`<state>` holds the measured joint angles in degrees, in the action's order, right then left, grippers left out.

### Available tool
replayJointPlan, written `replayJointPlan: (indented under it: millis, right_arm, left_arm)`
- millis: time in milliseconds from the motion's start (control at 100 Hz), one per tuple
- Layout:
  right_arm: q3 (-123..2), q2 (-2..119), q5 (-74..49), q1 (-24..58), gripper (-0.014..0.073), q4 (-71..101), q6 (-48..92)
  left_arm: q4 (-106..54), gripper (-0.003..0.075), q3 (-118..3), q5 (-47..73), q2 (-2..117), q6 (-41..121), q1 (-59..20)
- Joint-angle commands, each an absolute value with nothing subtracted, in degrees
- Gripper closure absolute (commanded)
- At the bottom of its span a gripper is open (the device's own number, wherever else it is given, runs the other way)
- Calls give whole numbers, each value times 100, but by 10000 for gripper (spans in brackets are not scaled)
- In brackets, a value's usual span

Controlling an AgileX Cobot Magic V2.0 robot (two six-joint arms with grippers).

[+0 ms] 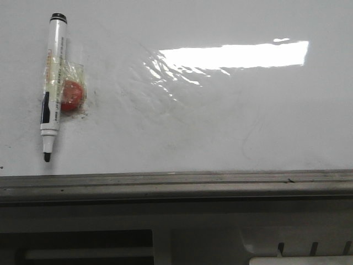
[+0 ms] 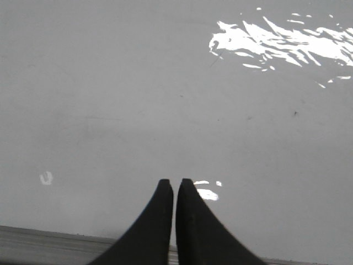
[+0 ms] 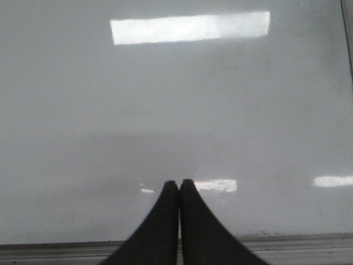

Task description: Write number 8 on whiteboard

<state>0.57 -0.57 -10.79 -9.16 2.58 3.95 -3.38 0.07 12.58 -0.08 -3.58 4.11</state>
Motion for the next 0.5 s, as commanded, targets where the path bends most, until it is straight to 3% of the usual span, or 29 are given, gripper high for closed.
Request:
replayJointPlan:
  millis: [0,490]
  right_arm:
    - [130,-187,-638,-947,657,177,463]
    - [130,-177,-484,-947,657,187,463]
  left_arm:
    - [-337,741,192,709,-179,-387,430]
    - [-513,741,192,640,-179,-387,418]
